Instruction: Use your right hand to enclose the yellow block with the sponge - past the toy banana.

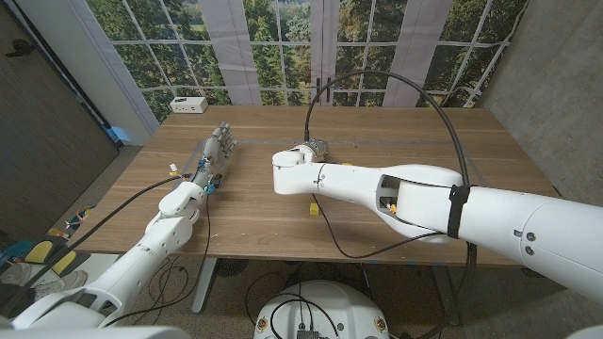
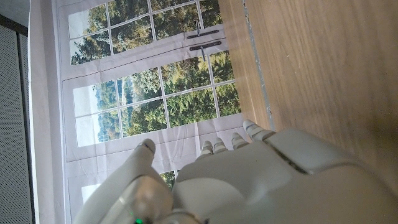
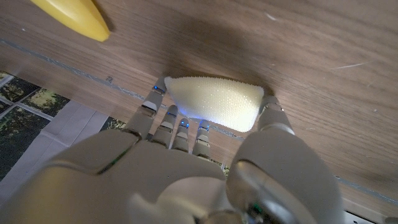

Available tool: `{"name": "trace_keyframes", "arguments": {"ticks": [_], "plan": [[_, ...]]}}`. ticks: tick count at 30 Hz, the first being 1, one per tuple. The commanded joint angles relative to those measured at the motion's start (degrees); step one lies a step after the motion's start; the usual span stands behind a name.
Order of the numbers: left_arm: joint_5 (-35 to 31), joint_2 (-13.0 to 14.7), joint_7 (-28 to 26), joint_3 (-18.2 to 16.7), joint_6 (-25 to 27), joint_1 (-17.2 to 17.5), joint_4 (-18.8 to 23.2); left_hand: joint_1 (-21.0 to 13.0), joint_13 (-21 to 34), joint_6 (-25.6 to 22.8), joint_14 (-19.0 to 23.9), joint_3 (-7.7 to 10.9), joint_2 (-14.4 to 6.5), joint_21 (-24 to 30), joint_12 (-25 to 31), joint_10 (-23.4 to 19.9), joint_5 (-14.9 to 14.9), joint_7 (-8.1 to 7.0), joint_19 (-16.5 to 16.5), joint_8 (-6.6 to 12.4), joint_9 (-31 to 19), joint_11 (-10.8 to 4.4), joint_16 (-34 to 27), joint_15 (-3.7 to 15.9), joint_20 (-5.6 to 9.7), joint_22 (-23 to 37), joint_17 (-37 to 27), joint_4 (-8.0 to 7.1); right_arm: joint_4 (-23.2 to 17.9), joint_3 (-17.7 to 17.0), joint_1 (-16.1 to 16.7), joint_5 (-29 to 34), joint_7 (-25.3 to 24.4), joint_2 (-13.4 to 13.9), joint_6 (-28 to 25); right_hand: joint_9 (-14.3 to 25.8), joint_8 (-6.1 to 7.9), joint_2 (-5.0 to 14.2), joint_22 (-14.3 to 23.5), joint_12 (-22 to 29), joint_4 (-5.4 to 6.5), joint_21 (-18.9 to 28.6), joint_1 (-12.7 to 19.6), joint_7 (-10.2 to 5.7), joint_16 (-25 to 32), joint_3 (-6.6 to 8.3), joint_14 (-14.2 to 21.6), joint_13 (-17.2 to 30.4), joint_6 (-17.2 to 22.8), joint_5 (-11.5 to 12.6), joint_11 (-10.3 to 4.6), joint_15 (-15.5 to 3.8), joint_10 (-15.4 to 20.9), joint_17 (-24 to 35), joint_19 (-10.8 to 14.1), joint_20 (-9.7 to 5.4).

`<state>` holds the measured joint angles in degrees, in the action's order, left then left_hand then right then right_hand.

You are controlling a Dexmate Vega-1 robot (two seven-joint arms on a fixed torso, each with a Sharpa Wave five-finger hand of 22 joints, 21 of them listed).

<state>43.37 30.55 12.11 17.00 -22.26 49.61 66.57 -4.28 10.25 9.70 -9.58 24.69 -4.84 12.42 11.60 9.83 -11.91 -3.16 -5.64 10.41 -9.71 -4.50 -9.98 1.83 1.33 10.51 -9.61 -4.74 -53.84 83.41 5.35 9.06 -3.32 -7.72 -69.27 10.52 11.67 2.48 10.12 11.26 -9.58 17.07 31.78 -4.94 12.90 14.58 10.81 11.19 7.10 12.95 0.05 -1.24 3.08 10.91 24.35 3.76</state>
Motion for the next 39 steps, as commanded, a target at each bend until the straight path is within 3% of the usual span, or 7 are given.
{"name": "trace_keyframes", "arguments": {"ticks": [1,6,10,18,22,30,39], "plan": [[-0.1,-0.4,0.1,0.1,0.0,-0.7,-1.0,-0.6,0.2,-0.1,-4.0,0.23,-0.2,0.1,-0.2,1.1,0.0,-0.18,0.3,0.03,-0.2,0.39,-0.2,-0.25,0.04,0.2,-0.1,0.32,12.1,1.9,-0.6,0.0,-0.6,-5.7,4.9,0.2,0.45,1.17,0.2,0.8,-0.32,-0.1,3.6,-0.06,0.4,1.20,1.7,0.0,1.9,0.6,-0.30,-1.05,1.9,0.1,1.5,-0.67],[-0.1,-0.7,0.8,0.3,-0.1,-1.5,-2.0,-0.6,0.2,-0.1,-4.0,0.23,-0.2,0.0,-0.2,1.1,0.0,-0.23,0.3,0.03,-0.2,0.25,-0.2,-0.25,0.00,0.2,-0.2,0.35,12.2,0.5,0.3,1.0,-2.7,-5.3,6.1,0.2,0.96,3.98,0.3,2.0,-0.21,0.1,9.1,-0.79,1.8,2.80,5.7,0.0,5.6,0.7,-0.80,-2.45,7.1,0.5,4.1,-2.01],[-0.3,-0.9,0.9,0.5,-0.1,-1.9,-2.4,-0.6,0.2,-0.1,-4.0,0.22,-0.2,0.0,-0.2,1.1,0.0,-0.55,0.3,0.04,-0.2,0.41,-0.2,-0.19,-0.01,0.2,-0.2,0.38,11.9,-0.2,0.3,1.2,-2.4,-4.7,7.1,0.2,1.88,5.28,0.3,3.1,0.13,1.0,13.2,-1.11,4.7,3.02,12.2,0.1,11.2,0.1,-1.19,-4.79,13.3,1.3,8.1,-3.85],[-0.5,-0.9,0.7,0.7,0.4,-2.2,-2.4,-0.6,0.2,-0.2,-4.0,0.20,-0.3,0.0,-0.2,1.2,0.1,-0.78,0.3,0.08,-0.2,0.46,-0.2,-0.26,-0.01,0.2,-0.2,0.42,14.8,-1.6,0.2,1.1,-0.4,-5.1,9.4,0.2,1.77,6.12,0.4,3.4,-0.32,2.5,17.5,0.09,7.3,3.43,16.9,0.3,13.9,-0.2,-1.17,-6.69,17.0,2.2,12.7,-5.95],[-0.6,-1.1,1.0,0.9,0.3,-2.6,-2.4,-0.6,0.2,-0.2,-4.0,0.20,-0.3,0.0,-0.2,1.1,0.1,-0.78,0.3,0.08,-0.2,0.66,-0.2,-0.26,-0.02,0.2,-0.2,0.44,8.2,-2.6,1.4,2.1,-2.9,-1.8,6.8,0.2,1.79,6.28,0.4,3.4,-0.41,2.5,18.5,-0.13,7.6,3.61,17.2,0.3,14.5,-0.2,-1.01,-6.82,17.5,2.4,12.9,-6.01],[-1.0,-1.1,1.0,1.4,0.6,-2.7,-1.8,-0.7,0.2,-0.3,-4.0,0.18,-0.3,0.0,-0.2,1.2,0.1,-0.93,0.3,0.07,-0.2,0.66,-0.2,-0.23,-0.07,0.2,-0.2,0.48,-10.0,-5.9,4.1,2.7,-7.4,6.9,-0.1,0.2,1.85,6.06,0.5,3.0,0.22,2.4,18.7,-0.52,7.8,3.05,16.8,0.4,15.5,-0.5,-1.26,-6.29,17.5,2.8,12.8,-5.68],[-1.0,-1.3,1.4,1.6,0.3,-2.7,-1.6,-0.7,0.2,-0.3,-4.1,0.16,-0.3,-0.1,-0.3,1.3,0.1,-0.97,0.2,0.06,-0.3,0.63,-0.2,-0.28,-0.08,0.2,-0.2,0.52,-23.4,-8.2,6.5,2.5,-12.1,12.7,-5.0,0.2,1.80,6.21,0.5,2.8,1.02,2.2,18.3,-1.45,7.9,2.59,16.5,0.4,16.5,-0.8,-1.20,-5.92,17.8,3.1,12.5,-5.26]]}}
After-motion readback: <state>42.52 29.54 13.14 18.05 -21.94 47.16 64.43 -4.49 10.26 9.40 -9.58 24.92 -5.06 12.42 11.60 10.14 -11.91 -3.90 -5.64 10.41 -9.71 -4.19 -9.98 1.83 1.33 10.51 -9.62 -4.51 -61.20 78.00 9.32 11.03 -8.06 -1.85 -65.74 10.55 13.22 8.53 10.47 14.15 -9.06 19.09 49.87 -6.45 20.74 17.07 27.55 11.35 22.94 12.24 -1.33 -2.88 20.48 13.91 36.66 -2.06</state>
